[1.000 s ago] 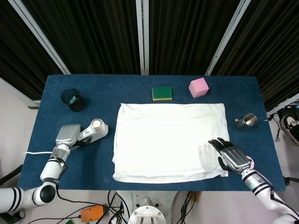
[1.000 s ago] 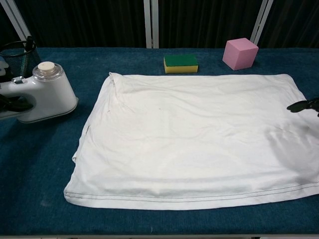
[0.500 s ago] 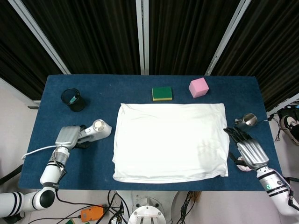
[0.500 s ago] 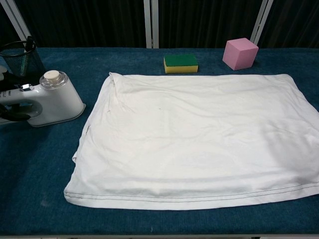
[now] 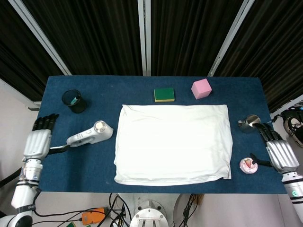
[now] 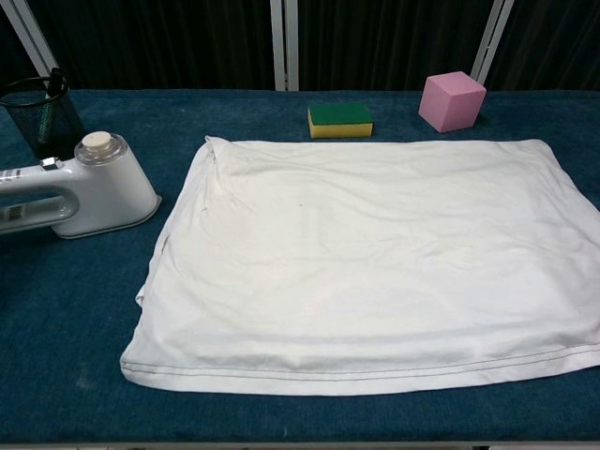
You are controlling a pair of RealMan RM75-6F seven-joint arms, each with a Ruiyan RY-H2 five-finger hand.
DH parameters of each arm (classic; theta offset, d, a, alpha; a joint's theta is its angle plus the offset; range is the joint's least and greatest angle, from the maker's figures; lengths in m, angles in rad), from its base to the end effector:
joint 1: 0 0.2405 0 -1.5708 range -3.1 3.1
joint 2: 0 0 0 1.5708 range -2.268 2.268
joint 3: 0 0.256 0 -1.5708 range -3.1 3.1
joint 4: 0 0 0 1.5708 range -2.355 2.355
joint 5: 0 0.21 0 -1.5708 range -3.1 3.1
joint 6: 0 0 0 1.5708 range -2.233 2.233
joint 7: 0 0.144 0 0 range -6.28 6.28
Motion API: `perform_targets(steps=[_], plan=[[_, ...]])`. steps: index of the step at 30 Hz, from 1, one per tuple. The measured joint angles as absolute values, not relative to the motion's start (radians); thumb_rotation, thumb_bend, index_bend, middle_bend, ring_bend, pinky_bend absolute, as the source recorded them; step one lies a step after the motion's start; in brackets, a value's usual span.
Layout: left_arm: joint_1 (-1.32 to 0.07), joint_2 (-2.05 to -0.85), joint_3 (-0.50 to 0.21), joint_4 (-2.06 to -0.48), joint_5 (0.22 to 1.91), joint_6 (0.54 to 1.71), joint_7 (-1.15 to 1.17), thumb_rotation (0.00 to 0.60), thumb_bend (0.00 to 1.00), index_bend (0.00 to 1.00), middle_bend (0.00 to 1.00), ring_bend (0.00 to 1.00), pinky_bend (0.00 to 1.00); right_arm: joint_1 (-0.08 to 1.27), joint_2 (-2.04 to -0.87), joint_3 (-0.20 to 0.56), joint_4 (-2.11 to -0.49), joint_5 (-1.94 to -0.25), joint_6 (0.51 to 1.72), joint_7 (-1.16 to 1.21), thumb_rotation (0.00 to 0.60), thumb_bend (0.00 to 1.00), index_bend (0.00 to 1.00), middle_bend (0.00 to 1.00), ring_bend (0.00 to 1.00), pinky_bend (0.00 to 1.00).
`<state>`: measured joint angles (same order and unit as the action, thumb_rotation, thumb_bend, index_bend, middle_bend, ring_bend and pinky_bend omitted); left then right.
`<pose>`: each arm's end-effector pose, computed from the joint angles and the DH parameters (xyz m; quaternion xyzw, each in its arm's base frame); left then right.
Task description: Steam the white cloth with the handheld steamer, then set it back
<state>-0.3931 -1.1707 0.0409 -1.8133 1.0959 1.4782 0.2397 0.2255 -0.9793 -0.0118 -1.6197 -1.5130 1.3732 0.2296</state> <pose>-0.2666 0.2382 0.1253 -0.5821 -0.4332 -0.3499 0.5925 -0.3039 -0.2114 0.1820 0.6287 -0.4230 0.3996 0.5159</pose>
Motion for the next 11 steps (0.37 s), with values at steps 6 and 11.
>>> perform_targets(steps=[6, 11], plan=[[-0.251, -1.127, 0.07, -1.684, 1.208, 1.582, 0.004, 0.591, 0.03, 0.04, 0.01, 0.0, 0.0, 0.158, -0.967, -0.003, -1.599, -1.531, 1.495, 0.244, 0.6, 0.16, 0.0, 0.07, 0.0, 0.09], [-0.107, -1.114, 0.104, -1.586, 1.263, 1.649, -0.098, 0.589, 0.03, 0.04, 0.01, 0.0, 0.0, 0.111, -0.97, -0.005, -1.594, -1.558, 1.551, 0.248, 0.6, 0.16, 0.0, 0.06, 0.0, 0.09]])
